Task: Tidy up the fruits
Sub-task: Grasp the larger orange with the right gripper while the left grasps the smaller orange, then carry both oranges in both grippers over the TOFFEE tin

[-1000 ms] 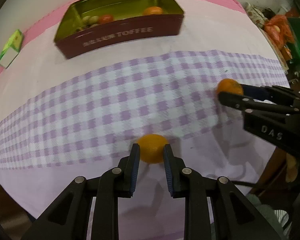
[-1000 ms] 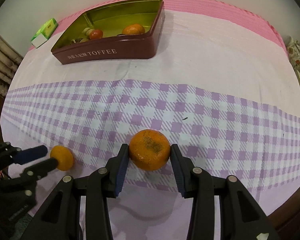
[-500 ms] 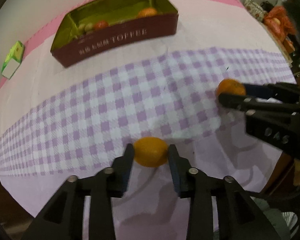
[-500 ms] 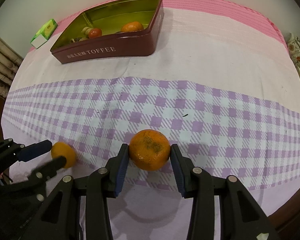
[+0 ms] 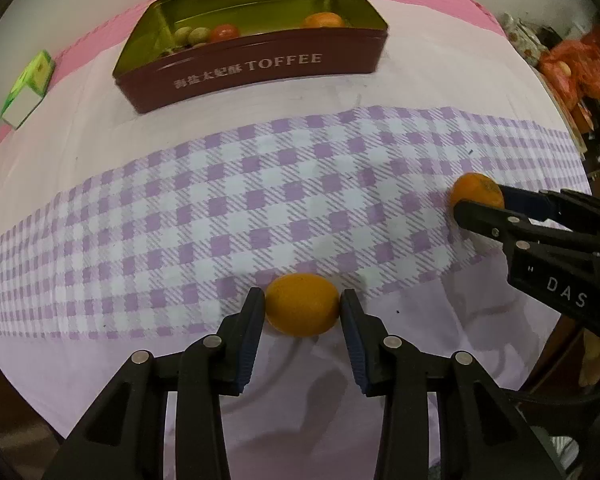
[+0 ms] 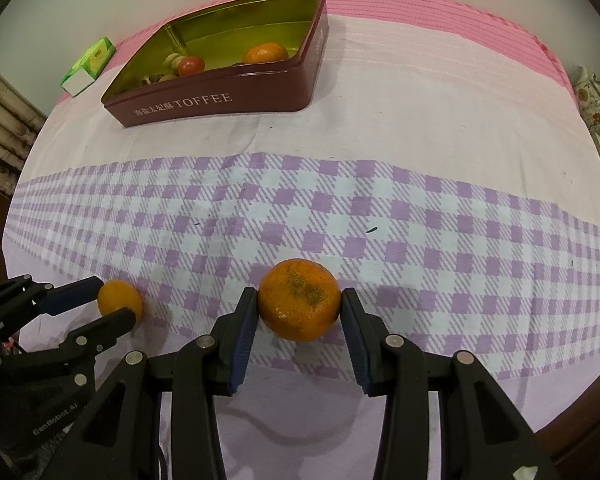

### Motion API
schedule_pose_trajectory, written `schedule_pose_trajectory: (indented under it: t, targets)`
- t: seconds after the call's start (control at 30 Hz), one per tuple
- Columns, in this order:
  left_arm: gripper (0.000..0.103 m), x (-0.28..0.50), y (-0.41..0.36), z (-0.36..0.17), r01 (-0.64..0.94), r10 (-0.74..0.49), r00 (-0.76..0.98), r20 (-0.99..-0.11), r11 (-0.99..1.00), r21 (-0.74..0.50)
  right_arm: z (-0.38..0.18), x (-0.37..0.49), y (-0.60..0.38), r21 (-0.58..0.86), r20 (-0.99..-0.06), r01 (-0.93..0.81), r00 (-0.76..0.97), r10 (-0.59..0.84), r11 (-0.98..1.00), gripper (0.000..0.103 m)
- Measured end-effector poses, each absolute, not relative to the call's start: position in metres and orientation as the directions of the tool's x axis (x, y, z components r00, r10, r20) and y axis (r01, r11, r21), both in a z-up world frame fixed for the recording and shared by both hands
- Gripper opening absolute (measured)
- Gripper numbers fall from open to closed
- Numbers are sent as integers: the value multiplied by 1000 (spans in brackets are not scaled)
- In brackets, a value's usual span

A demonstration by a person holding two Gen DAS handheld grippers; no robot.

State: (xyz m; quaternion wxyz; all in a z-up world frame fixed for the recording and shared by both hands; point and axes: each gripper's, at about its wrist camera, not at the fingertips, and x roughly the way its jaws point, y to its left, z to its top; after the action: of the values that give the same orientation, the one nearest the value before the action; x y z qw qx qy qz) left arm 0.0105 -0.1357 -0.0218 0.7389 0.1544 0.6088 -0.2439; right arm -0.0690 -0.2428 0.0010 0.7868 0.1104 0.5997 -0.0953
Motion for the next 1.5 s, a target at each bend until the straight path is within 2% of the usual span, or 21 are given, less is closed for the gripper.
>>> schedule_pose_trajectory:
  t: [0.8, 1.5]
  targets:
    - [40, 41, -97, -15, 471, -177, 223, -959, 881, -53, 4, -58, -235, 39, -967, 251, 253, -27, 967, 39]
    - [40, 98, -77, 0, 392, -204, 325, -923, 918, -65, 15, -36, -209, 41, -944, 215, 329, -32, 976, 39]
